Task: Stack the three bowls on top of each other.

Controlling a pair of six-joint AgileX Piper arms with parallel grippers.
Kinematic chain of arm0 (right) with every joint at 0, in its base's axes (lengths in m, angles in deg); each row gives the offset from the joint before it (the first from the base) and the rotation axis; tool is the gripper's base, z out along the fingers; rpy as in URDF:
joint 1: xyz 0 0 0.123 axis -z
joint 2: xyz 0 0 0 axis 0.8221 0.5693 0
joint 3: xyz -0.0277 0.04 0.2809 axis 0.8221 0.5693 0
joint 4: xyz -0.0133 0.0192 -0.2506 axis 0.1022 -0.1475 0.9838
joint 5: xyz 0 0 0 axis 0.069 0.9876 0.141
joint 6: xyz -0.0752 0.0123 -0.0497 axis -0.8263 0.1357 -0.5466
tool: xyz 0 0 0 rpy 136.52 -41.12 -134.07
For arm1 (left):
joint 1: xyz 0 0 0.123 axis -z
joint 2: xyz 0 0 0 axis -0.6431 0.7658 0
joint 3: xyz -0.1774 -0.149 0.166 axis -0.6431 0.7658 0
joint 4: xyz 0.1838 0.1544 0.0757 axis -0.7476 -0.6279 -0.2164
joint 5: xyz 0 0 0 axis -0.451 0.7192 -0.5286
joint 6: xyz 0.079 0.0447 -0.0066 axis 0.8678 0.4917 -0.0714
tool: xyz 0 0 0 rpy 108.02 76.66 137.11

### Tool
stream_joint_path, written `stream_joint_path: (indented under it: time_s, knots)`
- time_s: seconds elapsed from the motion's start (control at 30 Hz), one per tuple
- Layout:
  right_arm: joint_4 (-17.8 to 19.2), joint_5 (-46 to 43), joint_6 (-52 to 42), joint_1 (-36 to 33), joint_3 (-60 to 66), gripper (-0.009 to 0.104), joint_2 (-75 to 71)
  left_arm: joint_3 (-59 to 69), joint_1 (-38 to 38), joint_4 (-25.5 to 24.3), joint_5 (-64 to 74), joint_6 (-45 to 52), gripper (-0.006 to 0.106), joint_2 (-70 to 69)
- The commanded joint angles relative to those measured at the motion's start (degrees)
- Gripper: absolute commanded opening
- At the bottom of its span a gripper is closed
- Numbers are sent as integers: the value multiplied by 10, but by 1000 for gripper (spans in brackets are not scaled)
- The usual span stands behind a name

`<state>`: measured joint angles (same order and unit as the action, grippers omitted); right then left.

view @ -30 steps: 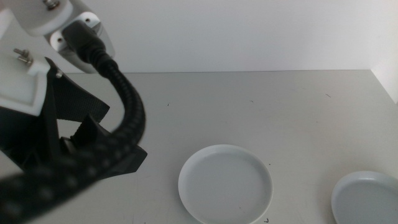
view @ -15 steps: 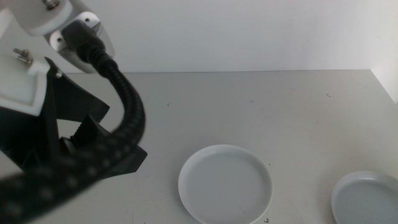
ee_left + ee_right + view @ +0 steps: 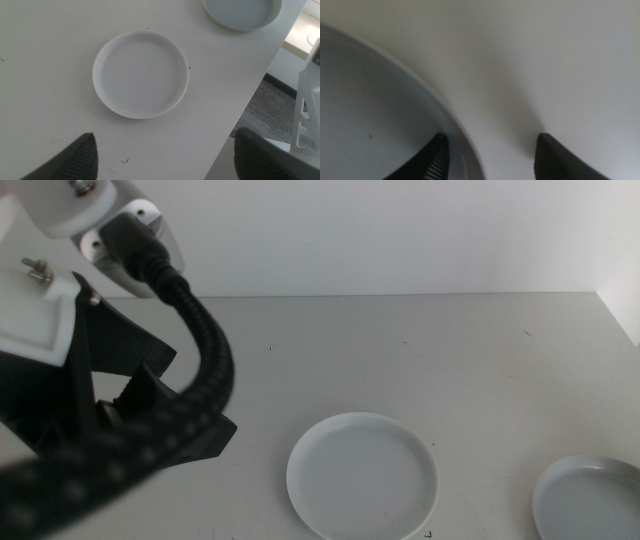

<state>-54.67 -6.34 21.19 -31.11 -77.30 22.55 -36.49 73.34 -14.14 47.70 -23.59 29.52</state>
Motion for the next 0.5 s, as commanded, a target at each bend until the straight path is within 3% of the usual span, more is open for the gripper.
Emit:
stream_joint_path:
  time_s: [0.0, 0.2, 0.47]
  knots:
    - [2, -8, -5, 4, -13, 42, -11, -17, 4, 19, -27, -2, 105, -7]
    - [-1, -16, -5, 4, -12, 30, 2, -17, 4, 19, -27, -2, 105, -7]
    - [-28, 5, 11, 4, -12, -1, 5, -17, 4, 19, -27, -2, 105, -7]
